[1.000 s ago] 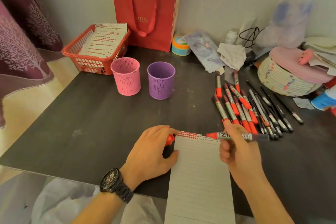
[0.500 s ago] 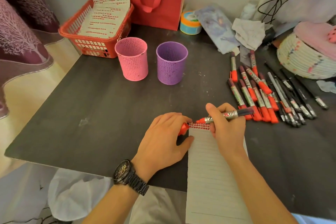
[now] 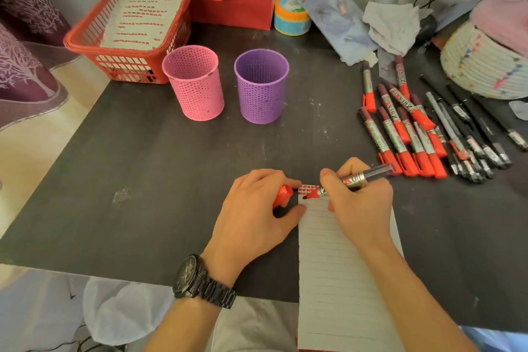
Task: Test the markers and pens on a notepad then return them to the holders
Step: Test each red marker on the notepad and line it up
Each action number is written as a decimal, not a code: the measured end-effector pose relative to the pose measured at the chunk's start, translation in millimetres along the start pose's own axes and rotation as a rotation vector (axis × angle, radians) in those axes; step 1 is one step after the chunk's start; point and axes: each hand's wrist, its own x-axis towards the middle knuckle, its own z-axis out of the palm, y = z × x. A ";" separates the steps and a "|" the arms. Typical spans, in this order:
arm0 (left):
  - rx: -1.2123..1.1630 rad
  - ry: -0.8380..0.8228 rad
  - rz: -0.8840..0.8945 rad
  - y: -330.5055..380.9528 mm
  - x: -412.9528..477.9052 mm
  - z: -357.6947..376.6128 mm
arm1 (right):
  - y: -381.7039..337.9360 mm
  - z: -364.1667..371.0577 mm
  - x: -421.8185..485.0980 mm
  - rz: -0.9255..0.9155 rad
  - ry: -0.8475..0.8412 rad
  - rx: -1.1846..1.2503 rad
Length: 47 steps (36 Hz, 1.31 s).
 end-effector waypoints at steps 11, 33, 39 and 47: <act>-0.003 -0.006 -0.015 -1.4 1.7 1.4 | -5.1 1.4 -1.3 -0.011 -0.036 -0.036; -0.013 0.000 -0.001 -1.8 2.6 2.0 | -6.1 1.9 -0.8 0.002 -0.038 -0.078; -0.018 -0.003 -0.006 -2.9 3.0 3.1 | -5.9 2.1 -0.5 -0.013 -0.041 -0.084; -0.023 -0.004 -0.024 -2.8 3.1 4.2 | -5.4 2.2 -0.4 -0.002 -0.038 -0.079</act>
